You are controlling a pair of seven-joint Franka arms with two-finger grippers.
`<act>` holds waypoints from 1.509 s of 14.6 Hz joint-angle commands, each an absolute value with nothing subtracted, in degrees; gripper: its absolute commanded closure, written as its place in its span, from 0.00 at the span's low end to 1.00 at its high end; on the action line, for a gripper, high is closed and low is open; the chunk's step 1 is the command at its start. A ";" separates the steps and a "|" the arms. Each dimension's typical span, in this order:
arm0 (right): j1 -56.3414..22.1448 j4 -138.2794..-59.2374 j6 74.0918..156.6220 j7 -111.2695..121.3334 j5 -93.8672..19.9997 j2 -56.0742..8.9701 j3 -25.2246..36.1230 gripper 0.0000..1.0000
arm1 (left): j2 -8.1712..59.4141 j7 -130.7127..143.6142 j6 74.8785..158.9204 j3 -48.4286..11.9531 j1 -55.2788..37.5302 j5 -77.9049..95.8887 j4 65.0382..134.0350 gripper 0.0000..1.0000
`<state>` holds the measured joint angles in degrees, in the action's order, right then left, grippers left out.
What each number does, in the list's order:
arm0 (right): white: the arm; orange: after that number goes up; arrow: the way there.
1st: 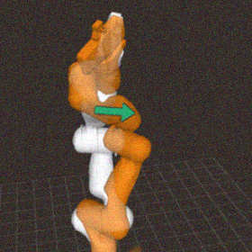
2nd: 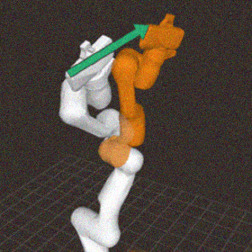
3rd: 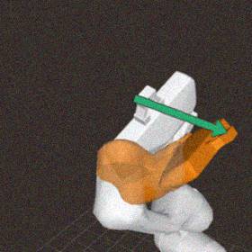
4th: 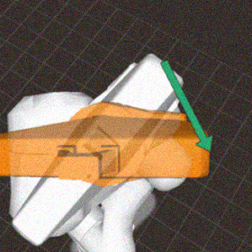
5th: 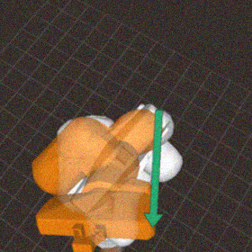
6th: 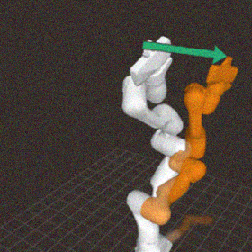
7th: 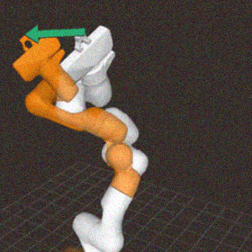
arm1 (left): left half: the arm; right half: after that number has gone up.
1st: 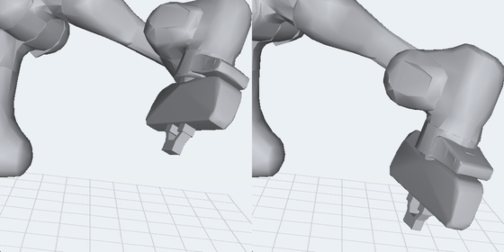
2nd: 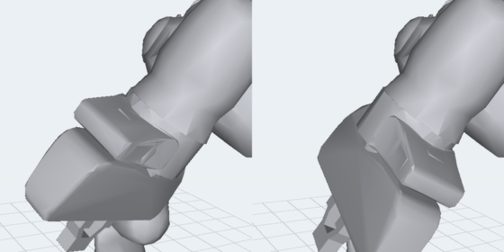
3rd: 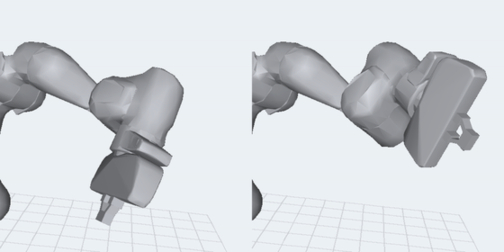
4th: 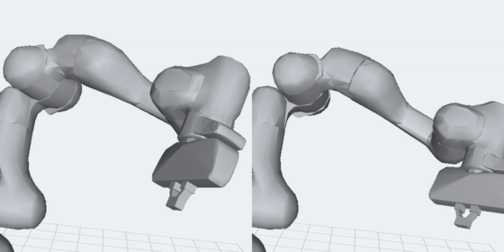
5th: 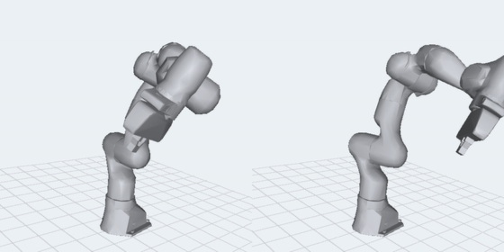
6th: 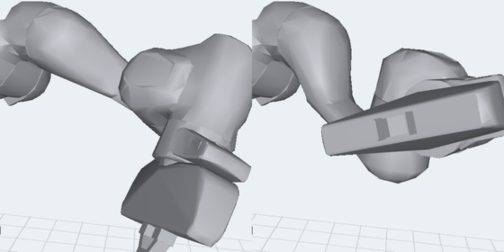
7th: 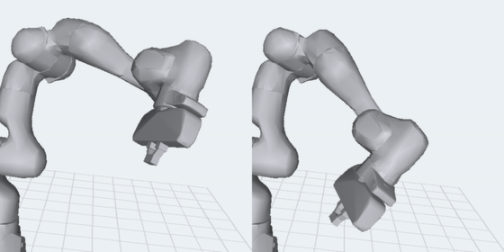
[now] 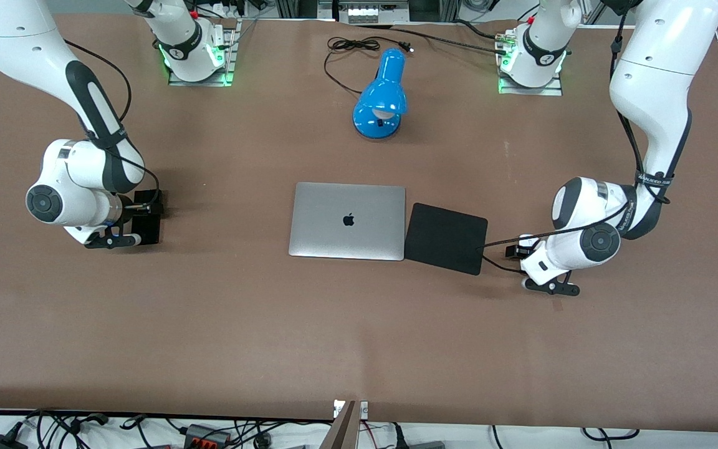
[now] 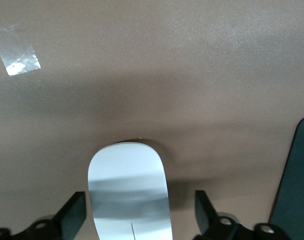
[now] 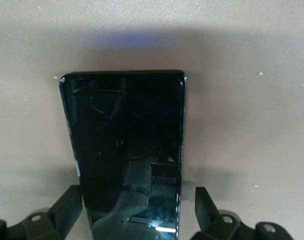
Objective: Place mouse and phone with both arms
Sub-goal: 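Grasp the mouse with the left gripper while the right gripper grasps the phone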
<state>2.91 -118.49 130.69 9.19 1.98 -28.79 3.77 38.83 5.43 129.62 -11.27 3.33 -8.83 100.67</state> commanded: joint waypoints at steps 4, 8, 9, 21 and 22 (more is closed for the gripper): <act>3.43 -117.69 131.13 7.65 1.15 -29.00 2.99 0.00 | 38.50 4.66 129.99 -11.16 3.78 -10.11 100.99 0.32; 3.34 -117.42 131.13 7.47 -0.78 -29.71 2.99 0.00 | 37.62 3.61 128.85 -11.42 3.08 -10.11 100.55 0.53; 3.34 -117.16 130.96 7.47 -1.31 -29.79 2.99 0.00 | 37.10 3.78 126.15 -11.69 2.90 -10.02 99.76 0.53; 2.99 -116.02 131.13 8.61 -0.09 -30.76 3.16 0.00 | 40.16 18.37 118.90 -19.42 -5.71 -9.05 92.81 0.52; 2.99 -115.84 131.13 8.61 0.17 -30.94 3.16 0.00 | 40.78 18.37 119.87 -19.34 -6.06 -8.97 92.81 0.52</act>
<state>2.84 -117.44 130.93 8.43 -0.51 -29.51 3.38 39.27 17.73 118.16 -19.20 -6.63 -8.82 93.30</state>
